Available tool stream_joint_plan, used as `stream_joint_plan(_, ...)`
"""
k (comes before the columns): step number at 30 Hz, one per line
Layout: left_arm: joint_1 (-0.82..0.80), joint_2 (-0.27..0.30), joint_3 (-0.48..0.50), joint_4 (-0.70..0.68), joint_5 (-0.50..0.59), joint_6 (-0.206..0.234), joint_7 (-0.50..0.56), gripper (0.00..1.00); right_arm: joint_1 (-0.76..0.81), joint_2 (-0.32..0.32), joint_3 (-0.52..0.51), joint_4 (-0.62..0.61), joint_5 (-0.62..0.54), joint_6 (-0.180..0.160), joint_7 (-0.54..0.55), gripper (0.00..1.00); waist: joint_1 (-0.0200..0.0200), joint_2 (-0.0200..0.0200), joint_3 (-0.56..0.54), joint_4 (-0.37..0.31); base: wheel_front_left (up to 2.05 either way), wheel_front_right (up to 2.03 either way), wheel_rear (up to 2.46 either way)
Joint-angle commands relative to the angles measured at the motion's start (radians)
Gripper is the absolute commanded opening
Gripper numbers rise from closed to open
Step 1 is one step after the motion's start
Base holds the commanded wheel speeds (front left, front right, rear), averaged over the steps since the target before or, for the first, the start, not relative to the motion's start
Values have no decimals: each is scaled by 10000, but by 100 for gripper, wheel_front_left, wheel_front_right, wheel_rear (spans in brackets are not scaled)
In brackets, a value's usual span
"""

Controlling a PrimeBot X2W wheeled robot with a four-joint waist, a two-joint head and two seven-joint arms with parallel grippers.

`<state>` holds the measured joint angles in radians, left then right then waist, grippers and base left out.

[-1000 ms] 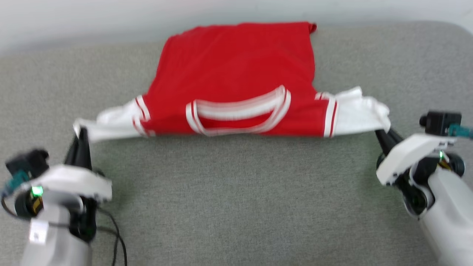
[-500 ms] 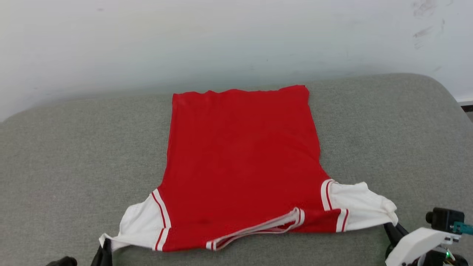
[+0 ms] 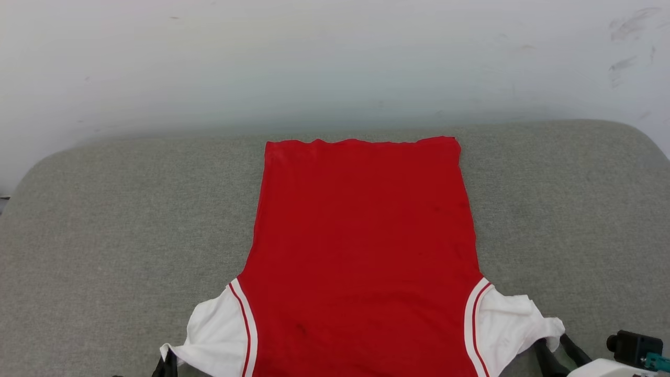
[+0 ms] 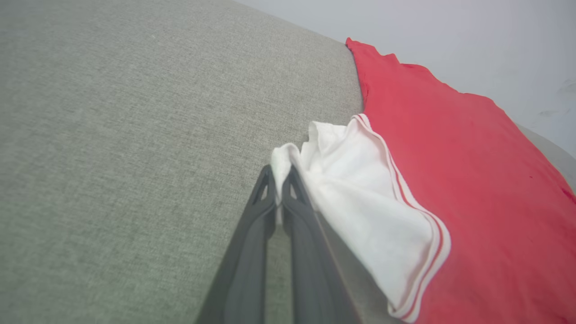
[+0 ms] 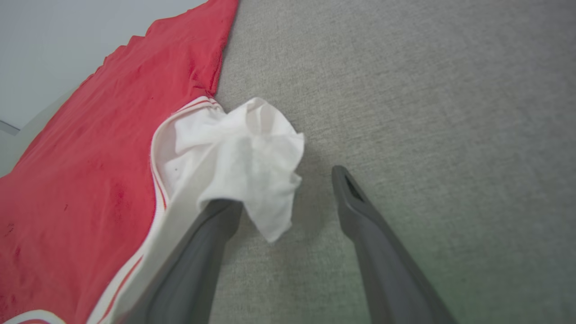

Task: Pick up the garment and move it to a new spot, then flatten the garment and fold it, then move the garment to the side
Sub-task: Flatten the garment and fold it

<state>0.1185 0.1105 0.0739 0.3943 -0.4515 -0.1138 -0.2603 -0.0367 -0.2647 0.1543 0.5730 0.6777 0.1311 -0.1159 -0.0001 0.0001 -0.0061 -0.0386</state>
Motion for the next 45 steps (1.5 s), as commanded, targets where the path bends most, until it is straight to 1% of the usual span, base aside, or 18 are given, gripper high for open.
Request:
stream_joint_plan(1,-78,7,-45,-90,177,-14,-65,0,-30,3,-84,-91,-118,-7,-14,100,1,-1,38,36,0,0,0)
stream_joint_plan(4,-226,-20,-140,-289,487,-58,-65,0,-662,-69,-391,-218,-360,-6,-4,100,1,-1,216,88,0,0,0)
stream_joint_plan(7,-532,-109,-244,-511,743,-81,-65,0,-1481,-178,-772,30,-659,-7,124,100,1,-1,540,273,0,0,0)
stream_joint_plan(12,-1346,-251,-455,-843,1008,-127,-56,0,-3483,-426,-1219,620,-959,-6,446,100,1,-1,1347,817,0,0,0)
stream_joint_plan(17,-2090,-447,-794,-1335,1225,-151,-54,0,-5494,-925,-1298,1570,-1468,-6,1213,100,1,-1,2196,1513,0,0,0)
stream_joint_plan(19,-2344,-502,-995,-1503,1237,-162,-55,0,-6271,-1206,-1337,1970,-1592,-6,1684,100,1,-1,2576,1844,0,0,0)
stream_joint_plan(20,-2789,-564,-1419,-1766,1192,-166,-55,0,-7326,-1640,-1170,2516,-1608,-6,2805,100,1,-1,3161,2372,0,0,0)
stream_joint_plan(22,-3057,-594,-1742,-1941,1099,-169,-55,0,-8051,-1938,-1066,2710,-1551,-6,3534,100,1,-1,3569,2686,0,0,0)
stream_joint_plan(23,-3387,-601,-2148,-2217,934,-171,-55,0,-8959,-2303,-924,3014,-1660,-7,4524,100,1,-1,4141,3043,0,0,0)
stream_joint_plan(26,-3726,-606,-2601,-2529,681,-172,-55,0,-9842,-2717,-851,3242,-1877,-7,5384,100,1,-1,4710,3426,0,0,0)
stream_joint_plan(29,-3970,-606,-2950,-2804,489,-172,-55,0,-10444,-2989,-791,3447,-2144,-7,5973,100,1,-1,5176,3769,0,0,0)
stream_joint_plan(33,-4222,-608,-3255,-3096,339,-172,-55,0,-10968,-3201,-777,3667,-2521,-7,6480,100,1,-1,5622,4068,0,0,0)
stream_joint_plan(37,-4355,-608,-3357,-3244,283,-173,-55,0,-11014,-3016,-828,3986,-2637,-6,7014,100,1,-1,5978,4137,0,0,0)
stream_joint_plan(41,-4370,-600,-3352,-3279,241,-173,-55,0,-10242,-2560,-707,4823,-2360,5,8497,100,1,-1,6036,4134,0,0,0)
stream_joint_plan(42,-4370,-606,-3349,-3271,234,-173,-55,0,-10005,-2481,-658,5044,-2314,11,8949,93,1,-1,6020,4124,0,0,0)
stream_joint_plan(43,-4362,-605,-3340,-3262,228,-173,-55,0,-9780,-2445,-546,5238,-2359,10,9488,45,1,-1,5998,4112,0,0,0)
stream_joint_plan(44,-4342,-605,-3343,-3236,221,-173,-55,0,-9613,-2402,-573,5337,-2286,10,9984,28,1,-1,5964,4098,0,0,0)
stream_joint_plan(45,-4315,-605,-3361,-3190,237,-173,-55,0,-9517,-2364,-628,5338,-2176,10,10277,0,1,-1,5928,4088,0,0,0)
